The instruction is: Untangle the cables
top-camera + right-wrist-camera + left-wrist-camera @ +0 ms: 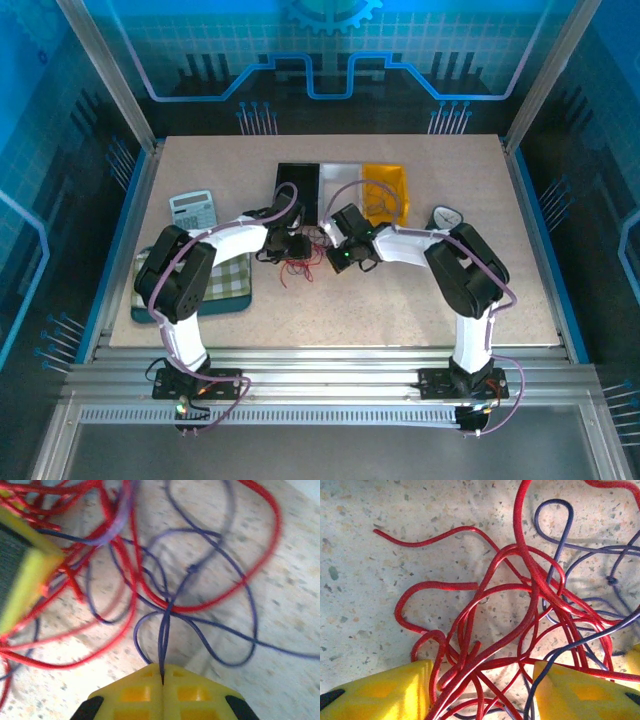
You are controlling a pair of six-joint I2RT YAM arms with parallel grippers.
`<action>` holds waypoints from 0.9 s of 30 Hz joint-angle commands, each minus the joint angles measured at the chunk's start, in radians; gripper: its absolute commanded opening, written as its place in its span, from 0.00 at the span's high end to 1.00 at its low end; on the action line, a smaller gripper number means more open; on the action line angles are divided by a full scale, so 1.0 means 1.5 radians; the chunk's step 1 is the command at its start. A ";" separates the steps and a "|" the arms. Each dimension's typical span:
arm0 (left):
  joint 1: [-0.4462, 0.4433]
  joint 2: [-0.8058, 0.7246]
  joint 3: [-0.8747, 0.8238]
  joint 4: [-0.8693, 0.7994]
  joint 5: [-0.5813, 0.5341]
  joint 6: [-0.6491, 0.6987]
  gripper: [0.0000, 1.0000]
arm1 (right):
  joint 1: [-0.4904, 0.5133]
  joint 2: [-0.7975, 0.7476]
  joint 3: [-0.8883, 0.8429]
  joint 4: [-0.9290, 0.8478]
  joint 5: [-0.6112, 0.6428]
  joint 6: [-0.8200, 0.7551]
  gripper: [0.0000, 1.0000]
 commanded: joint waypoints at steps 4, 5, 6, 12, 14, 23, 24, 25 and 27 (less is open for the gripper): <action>0.000 -0.019 -0.025 -0.008 -0.007 -0.015 0.39 | -0.124 -0.117 -0.125 0.068 0.058 0.162 1.00; 0.001 -0.020 -0.027 -0.004 -0.007 -0.015 0.38 | -0.146 -0.137 -0.150 0.076 0.061 0.193 1.00; 0.002 -0.021 -0.028 -0.003 -0.006 -0.016 0.38 | -0.173 -0.157 -0.173 0.080 0.063 0.220 1.00; 0.002 -0.011 -0.034 0.013 -0.002 -0.020 0.37 | -0.264 -0.241 -0.240 0.063 0.101 0.303 1.00; 0.002 -0.010 -0.035 0.016 -0.003 -0.020 0.37 | -0.280 -0.263 -0.250 0.048 0.121 0.309 1.00; 0.005 -0.007 -0.036 -0.019 -0.089 -0.043 0.55 | -0.358 -0.318 -0.273 0.001 0.168 0.350 1.00; 0.005 -0.007 -0.036 -0.029 -0.108 -0.049 0.62 | -0.372 -0.321 -0.277 0.002 0.157 0.354 1.00; 0.007 -0.008 -0.037 -0.037 -0.126 -0.052 0.68 | -0.383 -0.324 -0.279 -0.001 0.154 0.358 1.00; 0.009 -0.010 -0.040 -0.050 -0.154 -0.064 0.75 | -0.401 -0.328 -0.283 -0.005 0.151 0.363 1.00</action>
